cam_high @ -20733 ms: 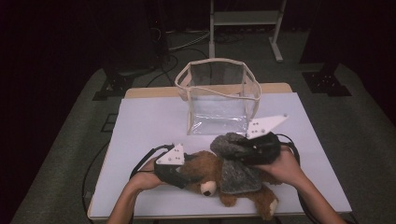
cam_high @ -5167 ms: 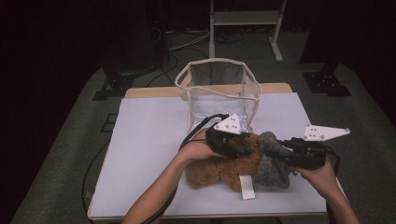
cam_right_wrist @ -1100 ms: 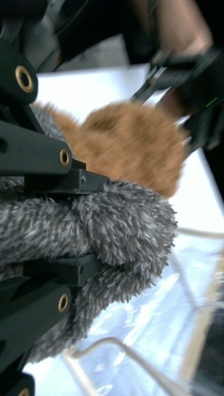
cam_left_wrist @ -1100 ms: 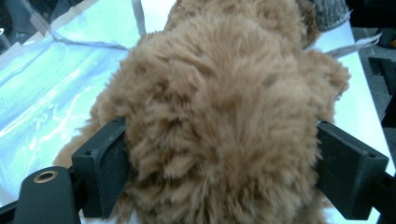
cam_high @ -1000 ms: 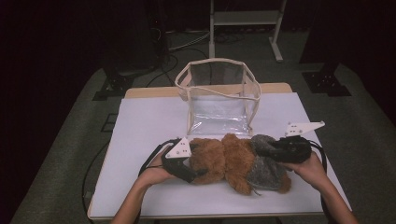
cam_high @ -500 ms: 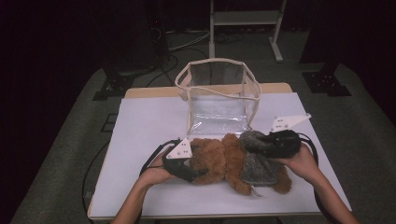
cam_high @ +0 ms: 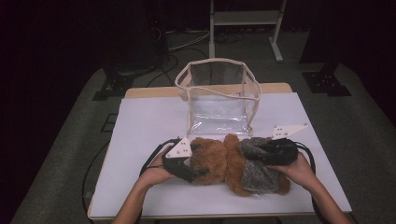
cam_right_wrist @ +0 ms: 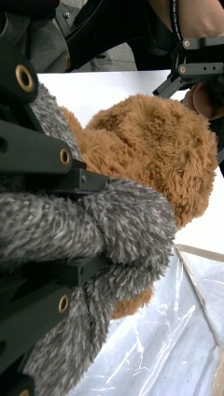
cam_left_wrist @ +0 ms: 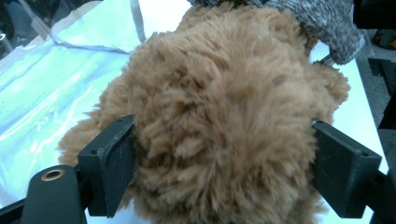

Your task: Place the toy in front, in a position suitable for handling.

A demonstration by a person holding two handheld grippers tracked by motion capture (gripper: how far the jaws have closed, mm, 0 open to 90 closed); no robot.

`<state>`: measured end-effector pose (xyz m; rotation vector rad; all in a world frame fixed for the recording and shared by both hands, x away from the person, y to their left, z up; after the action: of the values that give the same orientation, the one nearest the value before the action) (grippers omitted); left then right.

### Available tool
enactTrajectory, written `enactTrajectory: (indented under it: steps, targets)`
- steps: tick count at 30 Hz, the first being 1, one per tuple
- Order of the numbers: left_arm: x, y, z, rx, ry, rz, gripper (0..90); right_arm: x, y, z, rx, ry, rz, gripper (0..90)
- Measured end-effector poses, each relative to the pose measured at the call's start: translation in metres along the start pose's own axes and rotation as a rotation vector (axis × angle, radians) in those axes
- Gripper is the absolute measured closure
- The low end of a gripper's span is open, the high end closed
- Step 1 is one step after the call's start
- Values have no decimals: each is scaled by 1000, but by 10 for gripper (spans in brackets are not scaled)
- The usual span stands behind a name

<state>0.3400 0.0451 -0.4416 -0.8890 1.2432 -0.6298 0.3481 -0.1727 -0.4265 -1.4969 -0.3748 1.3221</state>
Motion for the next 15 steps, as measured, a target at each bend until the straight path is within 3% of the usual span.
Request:
enactTrajectory:
  steps: [2,4,10,12,15]
  targets:
    - [2,2,-1,1,1,4,194,0,-6,3,3,18,7,657]
    - [3,3,-1,1,5,6,210,4,-18,9,-31,44,16,657]
    - [2,5,-2,10,2,8,209,35,-34,31,-103,-5,39,656]
    - [2,7,-2,17,-2,10,209,36,-36,30,-123,11,48,658]
    - [1,8,-4,21,-5,13,210,25,-37,20,-102,35,40,659]
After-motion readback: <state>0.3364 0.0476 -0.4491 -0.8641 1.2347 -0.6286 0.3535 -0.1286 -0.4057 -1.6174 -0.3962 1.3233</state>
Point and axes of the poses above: each handheld gripper's, and its own axes: x roughly forward along the jaws, y roughly out of its underside, z roughly to its left, the point moved 8 cm from there along x, roughly forward along the jaws, and after that the axes turned 3 degrees about y, right-handed, at the moved point
